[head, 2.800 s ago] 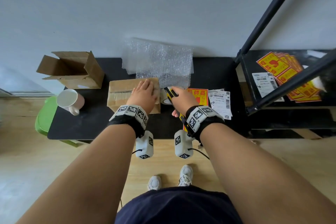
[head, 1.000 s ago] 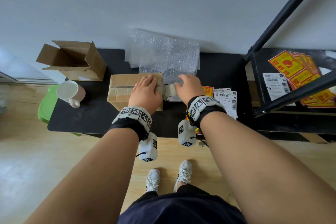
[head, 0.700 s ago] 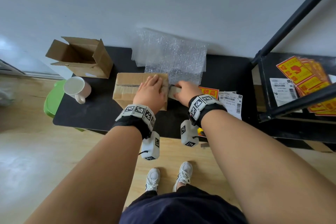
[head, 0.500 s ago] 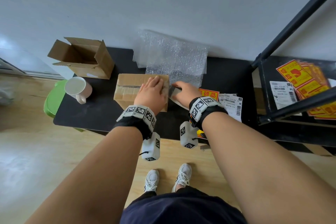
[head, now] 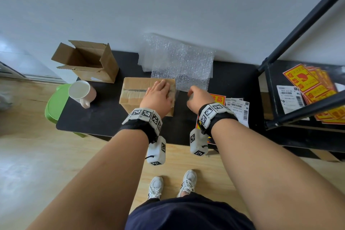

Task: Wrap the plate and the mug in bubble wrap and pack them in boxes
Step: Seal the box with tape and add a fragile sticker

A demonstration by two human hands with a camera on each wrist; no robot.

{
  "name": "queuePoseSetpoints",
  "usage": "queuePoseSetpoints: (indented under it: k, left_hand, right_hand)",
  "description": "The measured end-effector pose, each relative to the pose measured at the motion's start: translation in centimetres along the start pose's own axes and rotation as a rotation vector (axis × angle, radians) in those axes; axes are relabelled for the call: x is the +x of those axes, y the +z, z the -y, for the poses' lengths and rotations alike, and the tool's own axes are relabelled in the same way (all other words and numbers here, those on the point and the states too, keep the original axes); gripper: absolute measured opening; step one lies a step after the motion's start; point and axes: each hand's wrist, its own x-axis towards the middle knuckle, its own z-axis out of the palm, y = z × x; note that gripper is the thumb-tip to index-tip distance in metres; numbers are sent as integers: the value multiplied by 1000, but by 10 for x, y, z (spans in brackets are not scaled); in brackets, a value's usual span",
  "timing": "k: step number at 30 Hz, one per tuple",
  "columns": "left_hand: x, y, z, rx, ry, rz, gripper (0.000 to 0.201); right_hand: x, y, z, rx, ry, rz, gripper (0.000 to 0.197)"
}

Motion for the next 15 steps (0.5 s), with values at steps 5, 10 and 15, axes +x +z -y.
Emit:
queuePoseSetpoints:
  k: [5, 10, 15]
  left_hand:
    - [1, 0, -1, 2, 1, -8, 56]
    - [-1, -1, -2, 11, 4, -47, 55]
    - [-2, -8, -10, -58, 1, -159, 42]
  right_hand:
    - [-6, -3, -9, 131, 8, -47, 30]
    - [-11, -10, -6, 233, -12, -79, 31]
    - [-17, -19, -5, 316, -2, -62, 32]
